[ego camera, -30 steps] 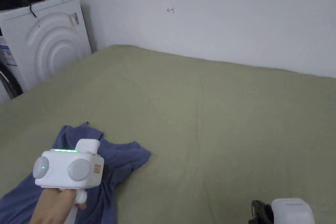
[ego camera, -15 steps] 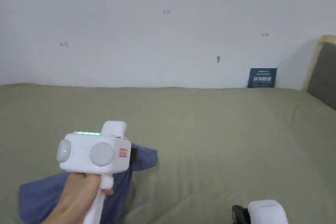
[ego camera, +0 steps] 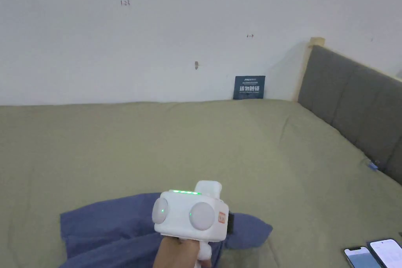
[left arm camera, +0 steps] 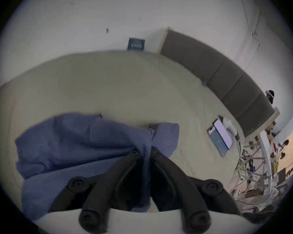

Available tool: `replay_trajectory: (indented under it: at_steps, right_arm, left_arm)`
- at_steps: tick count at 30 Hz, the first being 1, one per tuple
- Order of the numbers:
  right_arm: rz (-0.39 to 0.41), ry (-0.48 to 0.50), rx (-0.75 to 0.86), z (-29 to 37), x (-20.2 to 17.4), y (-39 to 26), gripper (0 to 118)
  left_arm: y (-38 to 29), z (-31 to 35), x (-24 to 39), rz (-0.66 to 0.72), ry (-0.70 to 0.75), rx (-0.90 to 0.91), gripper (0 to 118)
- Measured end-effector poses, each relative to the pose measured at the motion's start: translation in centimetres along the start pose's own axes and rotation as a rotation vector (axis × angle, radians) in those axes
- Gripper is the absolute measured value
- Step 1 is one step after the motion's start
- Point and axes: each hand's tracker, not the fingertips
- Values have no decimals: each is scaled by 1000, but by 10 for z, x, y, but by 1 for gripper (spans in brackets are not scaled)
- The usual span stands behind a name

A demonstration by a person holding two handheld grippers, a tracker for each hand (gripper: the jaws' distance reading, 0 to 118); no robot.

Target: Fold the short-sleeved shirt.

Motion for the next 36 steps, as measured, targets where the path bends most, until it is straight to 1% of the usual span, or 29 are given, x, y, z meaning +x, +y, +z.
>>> replay_trajectory:
  at_steps: [2,5,6,7,8,9,11,13,16,18,19,20,21,22,23,24,27,28,29,30,32,34,36]
  right_arm:
    - [-4,-3,-18,-6,4,-4,0]
    - [6,-7,-35,-11,6,-8,0]
    - [6,-6,-36,-12,7,-8,0]
    - [4,-10,-39,-13,7,-10,0]
    - [0,-11,-41,-13,7,-10,0]
    - [-3,-8,-39,-13,7,-10,0]
    - [-4,-10,-39,-12,4,-8,0]
    - [1,0,-26,-7,-2,-4,0]
    - [15,21,18,5,-13,2,0]
    - [26,45,56,16,-21,6,0]
    - [26,48,73,24,-27,9,0]
    - [29,60,91,29,-31,10,0]
    - [33,68,112,37,-35,12,0]
    - [31,70,126,43,-40,12,0]
    - [35,82,137,49,-43,13,0]
    - [37,85,140,54,-48,13,0]
    - [40,93,168,69,-59,9,0]
    - [42,97,171,73,-61,8,0]
    - [39,105,172,75,-63,6,0]
    - [38,111,171,77,-66,6,0]
    - [37,117,171,78,-71,4,0]
    - [40,121,172,79,-75,5,0]
    - [41,129,176,79,-78,6,0]
  left_arm:
    - [-13,-25,-4,12,25,-50,7]
    - [-23,-39,-11,15,48,-62,8]
    - [-25,-38,-12,12,62,-52,23]
    - [-26,-34,-15,9,61,-32,57]
    - [-26,-30,-19,19,51,-28,96]
    - [-27,-23,-23,29,41,-20,118]
    - [-29,10,-30,22,-7,57,117]
    - [-36,54,-34,-3,72,143,117]
    - [-61,141,-50,10,109,268,117]
    - [-87,200,-63,59,151,370,115]
    - [-105,233,-69,79,202,425,111]
    - [-122,257,-74,91,235,466,97]
    - [-142,282,-78,103,278,501,46]
    - [-163,305,-79,109,345,529,0]
    - [-180,319,-82,131,416,553,0]
    - [-199,334,-86,188,490,592,0]
    - [-241,365,-101,251,505,533,0]
    - [-252,373,-100,250,572,545,0]
    - [-262,381,-100,236,607,547,0]
    - [-270,384,-101,228,624,546,0]
    - [-283,396,-106,282,638,588,0]
    - [-292,401,-115,351,614,608,0]
    - [-295,404,-119,388,652,600,0]
